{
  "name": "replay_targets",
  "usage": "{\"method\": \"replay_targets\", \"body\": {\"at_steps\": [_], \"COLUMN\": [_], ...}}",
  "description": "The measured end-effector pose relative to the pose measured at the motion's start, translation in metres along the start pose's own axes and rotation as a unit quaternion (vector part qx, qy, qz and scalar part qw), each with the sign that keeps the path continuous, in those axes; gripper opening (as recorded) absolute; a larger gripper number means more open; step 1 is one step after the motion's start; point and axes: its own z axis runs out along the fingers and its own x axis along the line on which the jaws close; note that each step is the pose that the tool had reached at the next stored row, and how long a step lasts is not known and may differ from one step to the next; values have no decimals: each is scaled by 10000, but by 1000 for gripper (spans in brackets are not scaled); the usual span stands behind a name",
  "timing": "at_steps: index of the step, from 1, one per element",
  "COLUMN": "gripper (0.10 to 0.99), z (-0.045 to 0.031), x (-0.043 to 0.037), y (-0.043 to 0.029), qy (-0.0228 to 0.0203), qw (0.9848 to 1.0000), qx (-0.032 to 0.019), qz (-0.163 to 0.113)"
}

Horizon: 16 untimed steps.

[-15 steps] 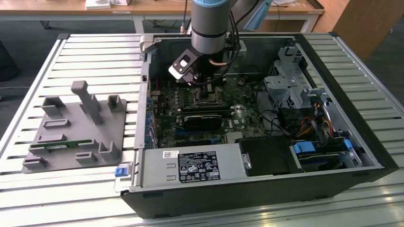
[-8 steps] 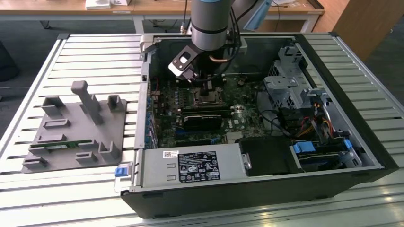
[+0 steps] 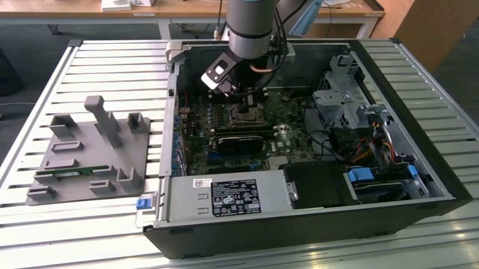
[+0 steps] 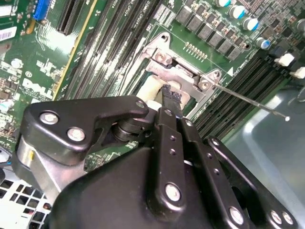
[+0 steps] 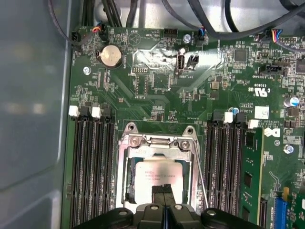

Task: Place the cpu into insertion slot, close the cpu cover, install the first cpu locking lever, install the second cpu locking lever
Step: 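Close the cpu cover, then install the first cpu locking lever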

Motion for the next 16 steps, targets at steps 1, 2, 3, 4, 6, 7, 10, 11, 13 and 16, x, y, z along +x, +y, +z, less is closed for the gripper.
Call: {"method": "replay_targets", "body": {"at_steps": [1,2,3,4,6,7,10,11,13,16], "gripper": [106,106,106,106,106,106,106,106,106,106], "z": [0,0,1,1,1,1,-1,-2,-6,-13], "x": [0,-1,-1,-2,-3,-3,-2,-2,-2,-2], "y": [13,28,43,57,75,81,85,85,86,86], "qy": [0,0,0,0,0,0,0,0,0,0], "qw": [10000,10000,10000,10000,10000,10000,10000,10000,10000,10000], "qx": [0,0,0,0,1,1,1,1,1,1], "qz": [0,0,0,0,0,0,1,1,0,0]}}
